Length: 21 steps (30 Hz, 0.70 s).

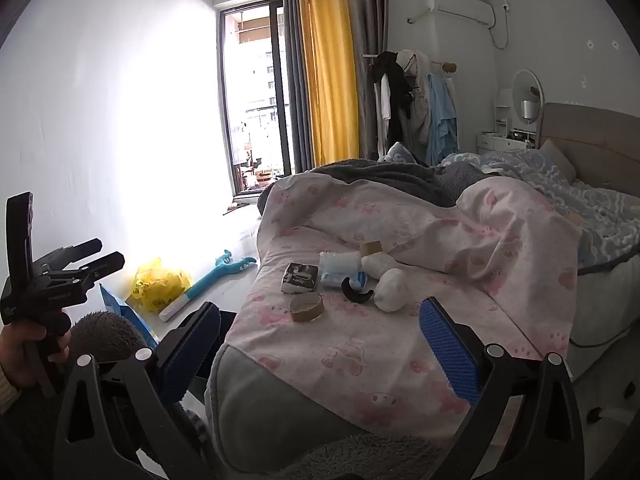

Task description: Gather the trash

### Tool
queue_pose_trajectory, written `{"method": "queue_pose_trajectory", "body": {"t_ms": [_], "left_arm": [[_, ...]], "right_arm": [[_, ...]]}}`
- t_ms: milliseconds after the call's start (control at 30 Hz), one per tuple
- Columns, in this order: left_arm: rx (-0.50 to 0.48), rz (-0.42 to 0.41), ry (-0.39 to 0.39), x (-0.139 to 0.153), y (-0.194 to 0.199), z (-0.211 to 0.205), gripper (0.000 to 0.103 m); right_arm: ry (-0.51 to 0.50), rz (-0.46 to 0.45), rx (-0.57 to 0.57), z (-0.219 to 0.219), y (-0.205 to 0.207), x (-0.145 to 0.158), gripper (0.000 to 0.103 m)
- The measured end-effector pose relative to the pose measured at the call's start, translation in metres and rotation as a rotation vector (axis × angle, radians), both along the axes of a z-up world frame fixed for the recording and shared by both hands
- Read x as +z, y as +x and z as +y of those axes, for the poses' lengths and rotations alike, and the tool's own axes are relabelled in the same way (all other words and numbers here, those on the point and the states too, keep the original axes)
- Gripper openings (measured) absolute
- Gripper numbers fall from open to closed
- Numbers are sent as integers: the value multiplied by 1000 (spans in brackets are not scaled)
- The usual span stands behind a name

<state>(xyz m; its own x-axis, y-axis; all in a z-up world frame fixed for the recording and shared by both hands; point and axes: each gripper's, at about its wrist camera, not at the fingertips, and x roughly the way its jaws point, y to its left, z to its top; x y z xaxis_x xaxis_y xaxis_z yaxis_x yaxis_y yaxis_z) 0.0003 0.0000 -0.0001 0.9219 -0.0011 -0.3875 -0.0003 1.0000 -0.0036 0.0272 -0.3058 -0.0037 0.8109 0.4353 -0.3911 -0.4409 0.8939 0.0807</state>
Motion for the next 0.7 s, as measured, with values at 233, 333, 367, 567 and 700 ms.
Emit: {"method": "queue_pose_trajectory", "body": {"t_ms": [233,333,367,567,700], "left_arm": [[-2,-3,1,0,0,1,100],[1,-1,3,0,0,0,100],[0,-1,3,0,0,0,100],[0,-1,2,0,0,0,100],[1,-1,3,0,0,0,100]], "right_arm": [[-2,-1,-1,1,1,0,100],[-2,0,-1,1,0,0,100],[-1,0,-1,1,0,0,100],[-2,-1,-1,0,0,-1,100],[0,0,-1,0,0,-1,100]]}}
